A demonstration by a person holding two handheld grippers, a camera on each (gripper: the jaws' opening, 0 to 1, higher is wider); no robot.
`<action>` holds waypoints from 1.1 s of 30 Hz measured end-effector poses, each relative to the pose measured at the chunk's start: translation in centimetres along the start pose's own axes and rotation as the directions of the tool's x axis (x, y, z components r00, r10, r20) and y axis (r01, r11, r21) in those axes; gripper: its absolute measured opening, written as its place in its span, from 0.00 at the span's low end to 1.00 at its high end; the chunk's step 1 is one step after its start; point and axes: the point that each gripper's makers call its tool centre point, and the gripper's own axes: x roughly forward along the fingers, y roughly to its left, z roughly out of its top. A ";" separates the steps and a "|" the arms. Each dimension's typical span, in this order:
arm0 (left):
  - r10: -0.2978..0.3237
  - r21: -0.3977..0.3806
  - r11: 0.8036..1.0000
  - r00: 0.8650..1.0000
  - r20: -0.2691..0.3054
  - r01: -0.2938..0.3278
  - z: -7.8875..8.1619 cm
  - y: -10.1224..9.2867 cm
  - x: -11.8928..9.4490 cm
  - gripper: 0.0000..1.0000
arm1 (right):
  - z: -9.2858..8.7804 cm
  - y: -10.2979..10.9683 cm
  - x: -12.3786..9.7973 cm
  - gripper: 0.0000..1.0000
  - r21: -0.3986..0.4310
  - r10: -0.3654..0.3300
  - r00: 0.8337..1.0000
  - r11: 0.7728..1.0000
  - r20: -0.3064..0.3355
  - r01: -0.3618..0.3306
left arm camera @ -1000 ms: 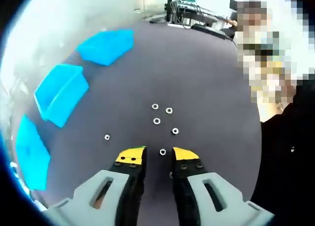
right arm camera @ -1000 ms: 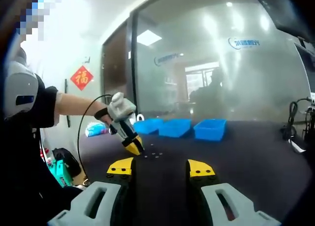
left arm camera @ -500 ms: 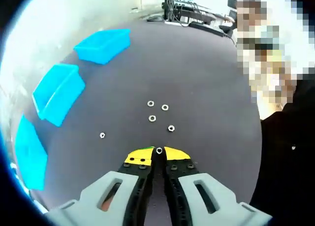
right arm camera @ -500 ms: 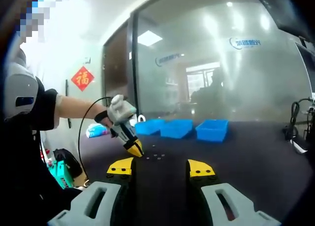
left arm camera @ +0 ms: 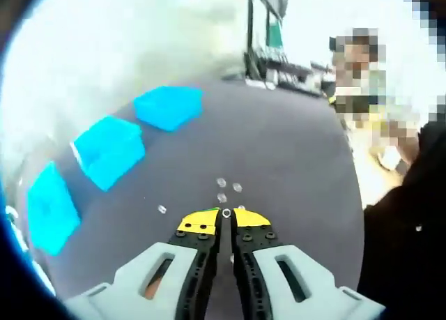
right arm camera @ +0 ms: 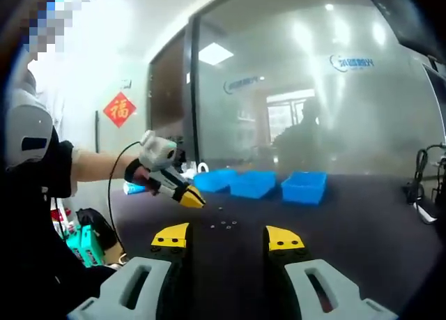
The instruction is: Sort the screws, nuts, and washers into the corresponding bins
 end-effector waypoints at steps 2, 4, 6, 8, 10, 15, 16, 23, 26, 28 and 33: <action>0.019 -0.063 0.998 0.997 0.072 -0.015 0.8 0.2 -0.8 0.04 | 0.2 0.0 0.1 0.36 0.001 0.000 1.000 1.000 0.005 0.000; 0.050 -0.062 0.997 0.989 0.141 -0.042 1.6 0.2 -1.7 0.04 | 0.4 0.1 0.2 0.36 -0.002 0.000 1.000 1.000 0.011 0.000; 0.078 -0.079 0.995 0.979 0.191 -0.064 2.3 0.1 -2.5 0.04 | 0.6 0.2 0.4 0.36 -0.004 0.001 1.000 1.000 0.015 -0.001; 0.106 -0.086 0.992 0.965 0.239 -0.088 3.1 0.1 -3.4 0.04 | 0.8 0.3 0.5 0.36 -0.006 0.004 1.000 1.000 0.018 -0.004; 0.136 -0.070 0.990 0.949 0.285 -0.121 4.0 0.3 -4.5 0.04 | 0.9 0.4 0.6 0.36 -0.011 0.006 1.000 1.000 0.020 -0.006; 0.189 -0.122 0.981 0.907 0.376 -0.154 5.8 1.1 -6.8 0.04 | 1.4 0.6 0.7 0.36 -0.013 0.009 1.000 1.000 0.030 -0.009; 0.212 -0.130 0.976 0.896 0.390 -0.174 6.0 1.5 -7.2 0.04 | 1.6 0.7 0.7 0.36 -0.016 0.011 0.999 1.000 0.032 -0.010; 0.283 -0.171 0.958 0.864 0.415 -0.232 5.8 3.7 -8.5 0.04 | 2.0 0.9 0.9 0.36 -0.030 0.016 0.999 0.999 0.034 -0.014; 0.342 -0.164 0.940 0.833 0.434 -0.301 5.8 5.5 -9.3 0.04 | 2.2 1.0 1.0 0.36 -0.032 0.020 0.999 0.999 0.036 -0.019; 0.374 -0.180 0.928 0.826 0.422 -0.328 5.3 7.0 -9.6 0.04 | 2.3 1.0 1.0 0.36 -0.037 0.021 0.999 0.999 0.035 -0.020; 0.456 -0.216 0.890 0.791 0.408 -0.402 4.3 10.7 -10.6 0.04 | 2.5 0.9 0.9 0.36 -0.038 0.021 0.999 0.999 0.038 -0.019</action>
